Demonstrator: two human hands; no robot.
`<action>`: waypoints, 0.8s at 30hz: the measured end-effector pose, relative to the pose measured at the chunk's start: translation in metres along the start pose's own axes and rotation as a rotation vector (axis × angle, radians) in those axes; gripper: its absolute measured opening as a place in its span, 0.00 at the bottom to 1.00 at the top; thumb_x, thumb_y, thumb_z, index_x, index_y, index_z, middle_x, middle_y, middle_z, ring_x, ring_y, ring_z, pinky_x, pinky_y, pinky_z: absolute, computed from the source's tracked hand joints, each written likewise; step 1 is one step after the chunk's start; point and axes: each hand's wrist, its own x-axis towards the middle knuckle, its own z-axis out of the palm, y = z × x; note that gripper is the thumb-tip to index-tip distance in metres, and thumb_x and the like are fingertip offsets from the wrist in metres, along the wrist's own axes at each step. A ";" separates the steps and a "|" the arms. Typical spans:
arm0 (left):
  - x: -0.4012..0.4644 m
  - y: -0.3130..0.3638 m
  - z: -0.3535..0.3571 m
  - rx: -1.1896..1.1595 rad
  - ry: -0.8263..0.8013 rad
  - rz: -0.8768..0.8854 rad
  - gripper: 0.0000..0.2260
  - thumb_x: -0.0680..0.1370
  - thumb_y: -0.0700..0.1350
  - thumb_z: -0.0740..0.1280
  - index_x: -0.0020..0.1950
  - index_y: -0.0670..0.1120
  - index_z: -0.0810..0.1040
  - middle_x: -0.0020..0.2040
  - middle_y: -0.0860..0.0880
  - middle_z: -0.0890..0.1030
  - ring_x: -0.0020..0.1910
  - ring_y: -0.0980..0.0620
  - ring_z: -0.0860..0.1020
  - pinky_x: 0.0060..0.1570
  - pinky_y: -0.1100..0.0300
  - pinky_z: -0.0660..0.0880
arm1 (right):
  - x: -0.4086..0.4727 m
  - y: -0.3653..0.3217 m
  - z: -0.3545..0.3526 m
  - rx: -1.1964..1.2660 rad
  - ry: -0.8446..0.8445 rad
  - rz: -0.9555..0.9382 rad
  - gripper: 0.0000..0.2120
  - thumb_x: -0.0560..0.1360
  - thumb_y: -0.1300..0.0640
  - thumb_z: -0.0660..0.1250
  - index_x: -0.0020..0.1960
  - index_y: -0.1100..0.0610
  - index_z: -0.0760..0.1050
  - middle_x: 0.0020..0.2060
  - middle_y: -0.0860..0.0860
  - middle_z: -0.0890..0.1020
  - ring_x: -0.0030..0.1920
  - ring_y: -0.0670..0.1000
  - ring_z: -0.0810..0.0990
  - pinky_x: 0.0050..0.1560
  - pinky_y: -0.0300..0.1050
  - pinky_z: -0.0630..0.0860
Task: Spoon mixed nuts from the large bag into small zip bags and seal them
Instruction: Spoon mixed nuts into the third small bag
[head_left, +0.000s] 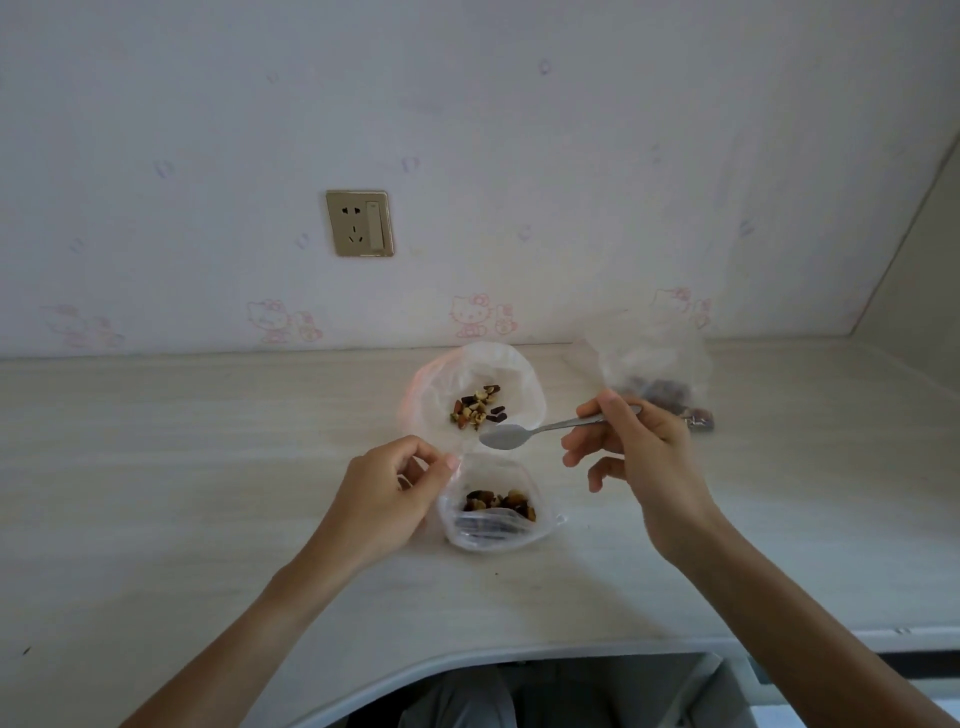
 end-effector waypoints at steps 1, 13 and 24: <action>0.004 -0.001 -0.001 0.021 0.037 0.014 0.11 0.80 0.56 0.71 0.42 0.52 0.82 0.30 0.53 0.80 0.25 0.59 0.75 0.29 0.68 0.70 | 0.004 0.001 0.002 0.024 0.011 0.033 0.16 0.85 0.53 0.61 0.50 0.64 0.80 0.39 0.63 0.86 0.36 0.59 0.84 0.27 0.45 0.75; 0.081 -0.018 -0.008 0.176 0.186 -0.291 0.43 0.67 0.79 0.64 0.68 0.48 0.72 0.58 0.52 0.78 0.56 0.50 0.78 0.55 0.51 0.76 | 0.050 0.012 0.026 -0.052 0.041 0.048 0.14 0.85 0.52 0.63 0.51 0.60 0.82 0.40 0.58 0.88 0.37 0.58 0.87 0.29 0.45 0.80; 0.119 -0.011 0.010 0.135 0.101 -0.340 0.18 0.72 0.59 0.76 0.41 0.47 0.77 0.41 0.50 0.81 0.40 0.49 0.82 0.36 0.57 0.73 | 0.061 0.032 0.031 -0.447 0.077 -0.172 0.13 0.85 0.50 0.60 0.47 0.50 0.80 0.38 0.48 0.87 0.38 0.47 0.86 0.30 0.44 0.82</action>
